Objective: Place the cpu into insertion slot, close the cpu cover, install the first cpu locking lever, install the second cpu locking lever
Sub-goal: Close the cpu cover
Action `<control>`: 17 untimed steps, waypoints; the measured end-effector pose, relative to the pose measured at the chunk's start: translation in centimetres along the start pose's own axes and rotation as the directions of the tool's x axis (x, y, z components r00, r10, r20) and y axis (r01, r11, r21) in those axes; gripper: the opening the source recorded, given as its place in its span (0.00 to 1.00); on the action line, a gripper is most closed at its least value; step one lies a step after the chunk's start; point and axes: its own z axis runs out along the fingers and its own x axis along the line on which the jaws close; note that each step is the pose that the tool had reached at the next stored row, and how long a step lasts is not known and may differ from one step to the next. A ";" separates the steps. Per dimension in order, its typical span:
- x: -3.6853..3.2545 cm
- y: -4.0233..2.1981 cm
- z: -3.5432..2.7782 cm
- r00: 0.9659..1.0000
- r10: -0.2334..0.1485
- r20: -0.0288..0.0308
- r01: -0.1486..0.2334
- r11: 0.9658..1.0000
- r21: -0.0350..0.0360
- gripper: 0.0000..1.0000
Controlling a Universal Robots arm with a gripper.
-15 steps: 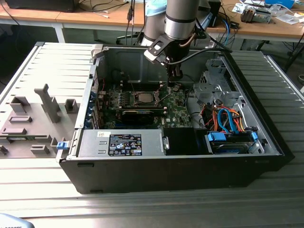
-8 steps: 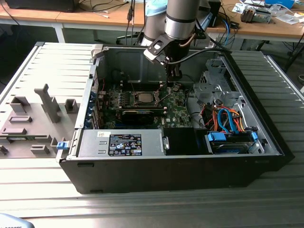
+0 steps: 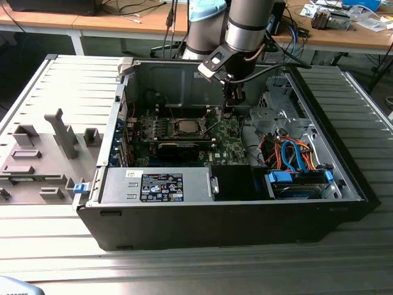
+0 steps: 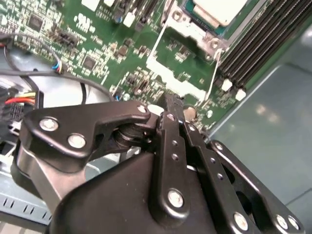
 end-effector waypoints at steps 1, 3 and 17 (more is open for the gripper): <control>-0.01 0.19 0.06 1.000 0.000 -0.001 0.000 1.000 0.006 0.11; -0.03 0.34 0.40 1.000 0.000 -0.001 0.000 1.000 0.013 0.11; 0.08 -1.18 1.37 1.000 -0.001 -0.022 0.001 1.000 0.014 0.11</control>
